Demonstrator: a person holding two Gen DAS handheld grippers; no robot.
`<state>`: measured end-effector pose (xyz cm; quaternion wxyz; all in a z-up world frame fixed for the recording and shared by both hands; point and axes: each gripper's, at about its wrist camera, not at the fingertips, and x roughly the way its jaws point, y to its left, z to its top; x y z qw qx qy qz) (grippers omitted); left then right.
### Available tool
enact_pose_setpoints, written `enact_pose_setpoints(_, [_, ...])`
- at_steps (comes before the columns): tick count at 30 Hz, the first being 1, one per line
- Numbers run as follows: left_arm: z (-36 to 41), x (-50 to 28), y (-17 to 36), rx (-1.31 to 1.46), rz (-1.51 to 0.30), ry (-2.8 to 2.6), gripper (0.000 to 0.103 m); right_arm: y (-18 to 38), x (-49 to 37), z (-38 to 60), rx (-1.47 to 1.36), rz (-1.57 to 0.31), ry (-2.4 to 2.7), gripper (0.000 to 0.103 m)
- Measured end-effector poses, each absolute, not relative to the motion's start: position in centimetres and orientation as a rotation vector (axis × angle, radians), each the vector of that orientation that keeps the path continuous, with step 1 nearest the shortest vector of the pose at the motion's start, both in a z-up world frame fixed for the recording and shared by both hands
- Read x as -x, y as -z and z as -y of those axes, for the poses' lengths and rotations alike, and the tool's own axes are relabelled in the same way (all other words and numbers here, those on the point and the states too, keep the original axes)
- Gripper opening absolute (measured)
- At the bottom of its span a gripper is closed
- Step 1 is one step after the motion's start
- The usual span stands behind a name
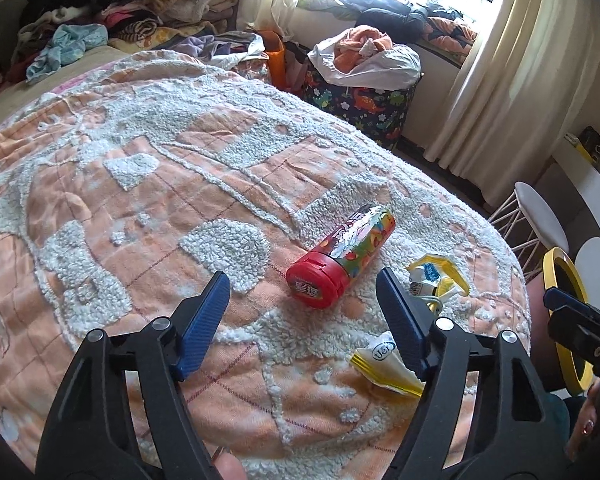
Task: Collect trash
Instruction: 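Grasp the red candy tube with the left gripper while the right grasps the yellow wrapper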
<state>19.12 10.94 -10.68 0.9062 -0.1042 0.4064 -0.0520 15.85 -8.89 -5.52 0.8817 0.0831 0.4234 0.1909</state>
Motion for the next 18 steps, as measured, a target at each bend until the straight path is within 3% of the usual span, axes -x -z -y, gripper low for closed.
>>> enact_pose_setpoints(9, [-10.5,-21.6,12.5,0.249,-0.878,0.201,0.06,7.5,-18.5,8.2,-0.232,-0.946,-0.398,0.075])
enact_pose_setpoints(15, [-10.7,-22.0,12.8,0.283,-0.883,0.226,0.042,8.6,-20.6,7.2,-0.283,-0.989,-0.422,0.062])
enact_pose_setpoints(18, [-10.6,-21.6,12.8,0.272,-0.88,0.225,0.038,9.1,-21.6,6.7,-0.306,-1.011,-0.429,0.058])
